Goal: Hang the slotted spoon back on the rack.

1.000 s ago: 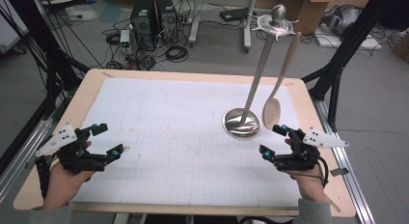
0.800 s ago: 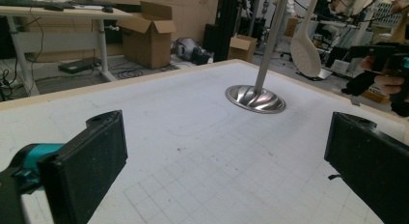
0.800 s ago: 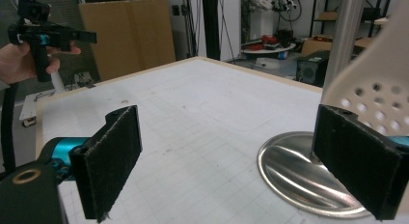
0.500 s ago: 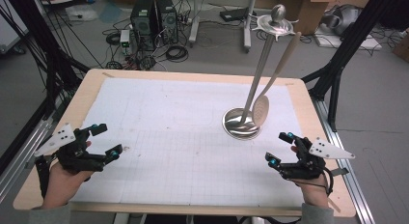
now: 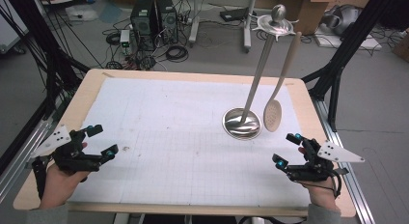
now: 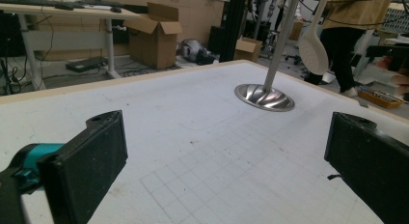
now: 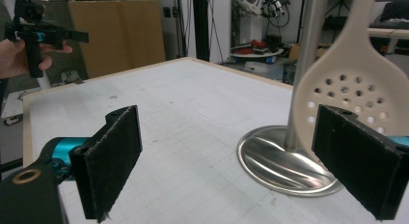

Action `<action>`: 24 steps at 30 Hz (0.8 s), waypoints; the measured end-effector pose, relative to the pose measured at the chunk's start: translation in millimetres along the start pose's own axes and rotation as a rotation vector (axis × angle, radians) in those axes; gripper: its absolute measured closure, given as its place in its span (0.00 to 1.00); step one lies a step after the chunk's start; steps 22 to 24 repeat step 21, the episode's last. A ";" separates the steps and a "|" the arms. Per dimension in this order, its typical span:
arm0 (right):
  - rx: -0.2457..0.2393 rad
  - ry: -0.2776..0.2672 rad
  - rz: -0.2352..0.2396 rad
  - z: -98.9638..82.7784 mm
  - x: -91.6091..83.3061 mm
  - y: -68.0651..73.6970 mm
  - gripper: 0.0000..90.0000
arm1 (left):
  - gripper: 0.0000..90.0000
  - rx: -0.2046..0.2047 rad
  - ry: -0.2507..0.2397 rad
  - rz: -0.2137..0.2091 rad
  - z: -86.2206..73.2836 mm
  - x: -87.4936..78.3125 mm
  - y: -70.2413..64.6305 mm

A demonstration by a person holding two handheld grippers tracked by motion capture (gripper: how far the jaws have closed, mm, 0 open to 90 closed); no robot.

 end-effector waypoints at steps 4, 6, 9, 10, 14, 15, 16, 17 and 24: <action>0.007 -0.008 -0.012 -1.5 -7.9 -5.5 0.10 | 0.02 -0.004 0.007 0.013 -4.3 -3.0 4.9; 0.012 -0.010 -0.019 -3.2 -11.9 -8.8 0.10 | 0.02 -0.007 0.009 0.017 -6.2 -4.4 7.5; 0.025 -0.009 -0.028 -6.0 -17.1 -12.7 0.10 | 0.02 -0.014 0.008 0.025 -8.4 -6.1 10.5; 0.026 -0.009 -0.034 -6.9 -18.8 -14.3 0.10 | 0.02 -0.015 0.009 0.027 -9.1 -6.6 11.4; 0.038 -0.013 -0.049 -9.6 -24.0 -18.3 0.10 | 0.02 -0.022 0.012 0.038 -11.5 -7.9 14.2; 0.038 -0.013 -0.052 -9.9 -24.7 -18.9 0.10 | 0.02 -0.025 0.013 0.039 -11.9 -8.0 14.4; 0.036 -0.013 -0.053 -10.1 -25.1 -19.3 0.10 | 0.02 -0.027 0.016 0.039 -12.3 -7.8 14.4; 0.034 -0.011 -0.053 -10.2 -25.4 -19.5 0.10 | 0.02 -0.024 0.020 0.039 -12.7 -7.6 14.3; 0.028 -0.011 -0.044 -8.4 -22.7 -17.3 0.10 | 0.02 -0.025 0.026 0.038 -13.8 -5.5 13.4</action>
Point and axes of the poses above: each handheld gripper's, and its own axes: x roughly forward along the jaws, z roughly out of its top, y roughly to its left, the point moved 4 cm from there along x, roughly forward along the jaws, and after that the axes turned 11 degrees about -y, right-handed, at the moved point
